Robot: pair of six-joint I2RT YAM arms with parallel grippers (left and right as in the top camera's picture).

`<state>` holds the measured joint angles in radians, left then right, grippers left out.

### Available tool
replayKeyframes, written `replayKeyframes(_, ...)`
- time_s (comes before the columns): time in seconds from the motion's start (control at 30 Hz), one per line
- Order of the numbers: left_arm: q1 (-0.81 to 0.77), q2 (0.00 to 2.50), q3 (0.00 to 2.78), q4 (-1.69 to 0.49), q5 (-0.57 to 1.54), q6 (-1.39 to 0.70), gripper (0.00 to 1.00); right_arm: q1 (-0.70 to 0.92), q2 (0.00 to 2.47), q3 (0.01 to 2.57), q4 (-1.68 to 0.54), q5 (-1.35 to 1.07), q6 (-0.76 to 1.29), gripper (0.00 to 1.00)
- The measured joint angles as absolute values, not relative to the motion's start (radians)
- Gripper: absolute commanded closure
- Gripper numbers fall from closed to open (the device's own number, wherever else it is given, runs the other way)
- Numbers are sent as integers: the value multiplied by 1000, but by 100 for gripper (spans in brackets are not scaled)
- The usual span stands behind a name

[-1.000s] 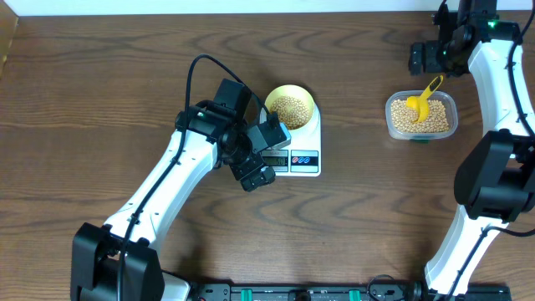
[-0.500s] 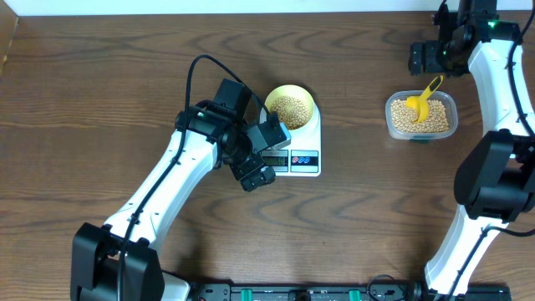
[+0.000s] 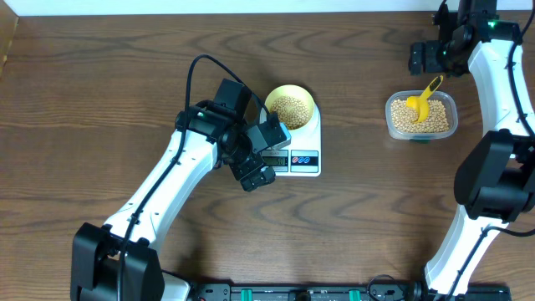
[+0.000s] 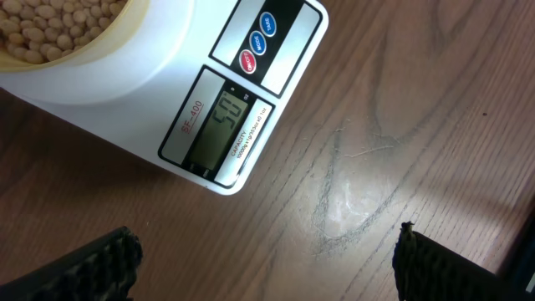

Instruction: Scoop item into bowl and weigh 50g on scale

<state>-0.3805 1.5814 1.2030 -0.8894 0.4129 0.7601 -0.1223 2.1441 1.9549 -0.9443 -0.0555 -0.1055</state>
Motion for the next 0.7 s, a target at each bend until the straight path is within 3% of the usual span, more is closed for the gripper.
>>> replayKeyframes(0.7,-381,1581,1203,-889,413,760,2,-122,2144,1955,-940,-84,-105,1)
